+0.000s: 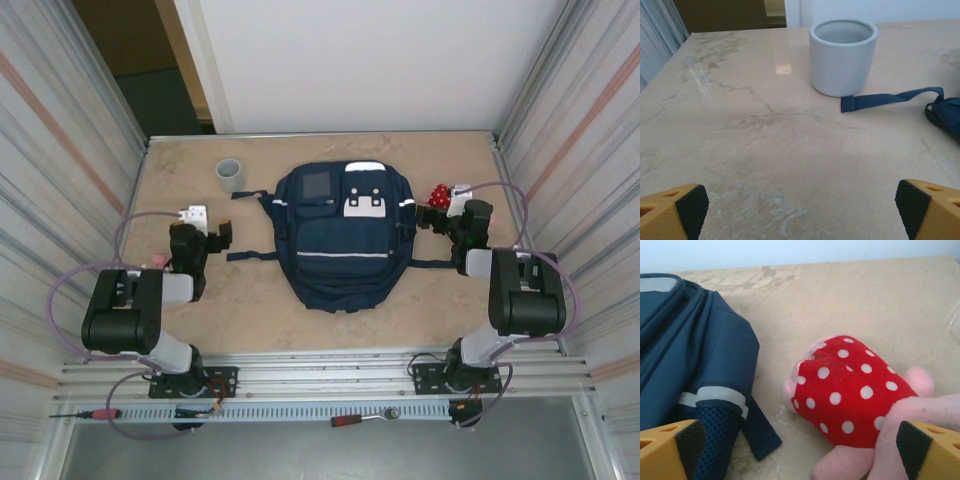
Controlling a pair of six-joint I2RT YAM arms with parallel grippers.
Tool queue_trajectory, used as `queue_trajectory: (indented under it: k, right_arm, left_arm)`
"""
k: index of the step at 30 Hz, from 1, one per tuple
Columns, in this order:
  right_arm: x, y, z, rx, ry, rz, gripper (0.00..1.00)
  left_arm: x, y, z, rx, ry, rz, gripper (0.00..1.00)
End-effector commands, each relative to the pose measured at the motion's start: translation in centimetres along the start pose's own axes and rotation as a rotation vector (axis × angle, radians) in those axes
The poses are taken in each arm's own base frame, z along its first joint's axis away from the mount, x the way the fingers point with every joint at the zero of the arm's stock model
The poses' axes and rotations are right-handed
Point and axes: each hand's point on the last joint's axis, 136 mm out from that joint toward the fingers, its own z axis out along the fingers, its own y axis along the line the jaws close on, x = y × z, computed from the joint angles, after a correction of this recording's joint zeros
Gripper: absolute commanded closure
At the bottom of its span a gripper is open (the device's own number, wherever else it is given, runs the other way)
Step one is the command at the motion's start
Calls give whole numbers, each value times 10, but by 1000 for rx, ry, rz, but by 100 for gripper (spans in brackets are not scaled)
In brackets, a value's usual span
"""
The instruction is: Pack the student bag
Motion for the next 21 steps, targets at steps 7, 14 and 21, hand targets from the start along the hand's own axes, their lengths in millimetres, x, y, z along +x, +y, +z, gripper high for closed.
queue_trajectory:
  k: [7, 14, 21]
  right_arm:
    - [-35, 7, -4, -26, 61, 43, 1]
    - [5, 6, -15, 4, 187, 83, 1]
    - [30, -10, -20, 99, 47, 85, 1]
  left_arm:
    - [1, -6, 2, 19, 19, 8, 1]
    - [1, -5, 1, 18, 20, 7, 1]
    - [0, -5, 1, 18, 19, 7, 1]
